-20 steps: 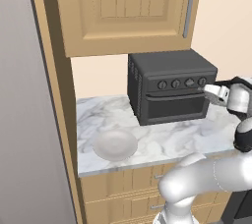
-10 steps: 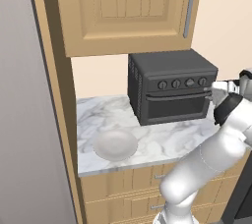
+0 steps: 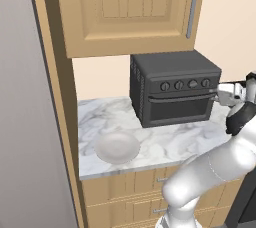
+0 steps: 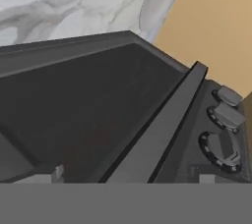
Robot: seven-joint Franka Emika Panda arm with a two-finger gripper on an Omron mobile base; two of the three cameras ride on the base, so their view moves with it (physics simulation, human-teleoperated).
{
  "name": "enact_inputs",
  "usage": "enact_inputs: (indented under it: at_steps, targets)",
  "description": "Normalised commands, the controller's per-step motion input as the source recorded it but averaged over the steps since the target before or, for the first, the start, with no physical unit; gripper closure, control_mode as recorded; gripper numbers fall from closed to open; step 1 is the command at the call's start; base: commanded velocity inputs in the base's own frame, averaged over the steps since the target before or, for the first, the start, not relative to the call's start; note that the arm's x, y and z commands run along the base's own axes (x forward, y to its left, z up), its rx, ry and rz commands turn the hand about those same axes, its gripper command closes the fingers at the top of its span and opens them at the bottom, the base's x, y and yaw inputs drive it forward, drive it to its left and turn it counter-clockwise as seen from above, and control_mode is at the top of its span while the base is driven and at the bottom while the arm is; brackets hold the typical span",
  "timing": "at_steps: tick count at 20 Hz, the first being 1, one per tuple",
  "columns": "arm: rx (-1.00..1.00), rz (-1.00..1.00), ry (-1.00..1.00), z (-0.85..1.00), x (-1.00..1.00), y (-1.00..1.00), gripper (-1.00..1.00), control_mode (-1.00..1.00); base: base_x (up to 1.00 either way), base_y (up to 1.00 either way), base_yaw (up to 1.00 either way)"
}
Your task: Pull the toaster oven rack outwards. Pick up the baguette from the plate and place it on the toaster oven rack. Close the toaster oven door fully and set the temperature to the lowest setting.
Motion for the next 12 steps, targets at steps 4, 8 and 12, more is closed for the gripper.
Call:
enact_inputs:
  at_steps: [4, 8, 12]
  targets:
    - [0.01, -0.72, 0.01, 0.39, -0.01, -0.07, -1.00, -1.00, 0.00, 0.00, 0.00]
    - [0.06, -0.70, 0.05, 0.54, 0.00, -0.14, -1.00, -1.00, 0.00, 0.00, 0.00]
    - [0.08, -0.53, 0.19, 0.77, -0.02, -0.17, -1.00, -1.00, 0.00, 0.00, 0.00]
